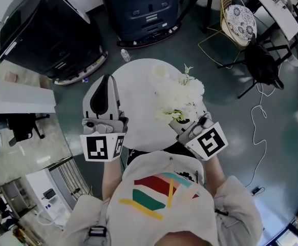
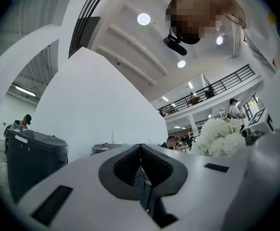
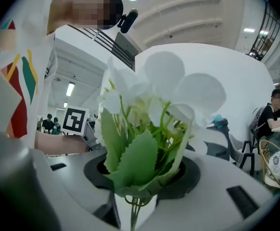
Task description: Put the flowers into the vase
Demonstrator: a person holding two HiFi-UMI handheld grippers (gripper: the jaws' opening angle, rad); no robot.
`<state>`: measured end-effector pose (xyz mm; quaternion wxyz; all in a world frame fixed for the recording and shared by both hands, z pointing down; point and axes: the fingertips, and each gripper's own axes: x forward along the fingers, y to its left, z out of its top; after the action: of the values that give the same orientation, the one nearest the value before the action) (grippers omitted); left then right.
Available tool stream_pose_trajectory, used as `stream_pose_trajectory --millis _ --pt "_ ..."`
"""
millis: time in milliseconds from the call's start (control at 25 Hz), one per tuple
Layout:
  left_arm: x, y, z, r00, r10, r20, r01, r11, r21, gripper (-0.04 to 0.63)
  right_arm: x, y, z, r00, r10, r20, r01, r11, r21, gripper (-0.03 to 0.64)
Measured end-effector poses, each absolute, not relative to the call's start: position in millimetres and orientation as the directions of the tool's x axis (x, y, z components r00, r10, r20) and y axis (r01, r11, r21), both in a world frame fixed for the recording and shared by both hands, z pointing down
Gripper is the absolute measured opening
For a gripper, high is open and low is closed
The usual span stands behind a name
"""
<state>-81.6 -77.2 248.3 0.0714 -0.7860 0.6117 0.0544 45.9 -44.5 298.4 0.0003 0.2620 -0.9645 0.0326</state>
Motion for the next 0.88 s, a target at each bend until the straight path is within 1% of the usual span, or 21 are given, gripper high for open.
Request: stream_pose_trajectory --millis 160,440,560,680,880 --pt "-93 -74 251 0.223 -0.961 -0.163 -0.975 -0.22 -0.036 0.006 47 -67 275 -0.85 -0.523 -0.064 -0.522 0.852 -0.04 0.202" --pt "-120 -69 266 0.16 -0.977 -0.142 -0.987 -0.162 -0.004 0.006 52 -125 211 -0.778 -0.585 -0.229 -0.609 0.792 0.046 0.202" --pt "-128 -70 273 0.143 -0.981 -0.129 -0.989 -0.145 0.012 0.006 47 -140 192 -0.764 -0.585 -0.272 -0.621 0.781 0.068 0.202" --pt "-134 -74 283 0.139 -0.985 -0.104 -0.989 -0.143 0.026 0.006 36 -153 197 -0.767 -0.585 -0.263 -0.62 0.781 0.07 0.202" --pt "-140 -88 305 0.152 -0.988 -0.041 -0.988 -0.153 0.03 0.006 15 -171 252 -0.776 -0.607 -0.17 -0.62 0.784 0.034 0.202"
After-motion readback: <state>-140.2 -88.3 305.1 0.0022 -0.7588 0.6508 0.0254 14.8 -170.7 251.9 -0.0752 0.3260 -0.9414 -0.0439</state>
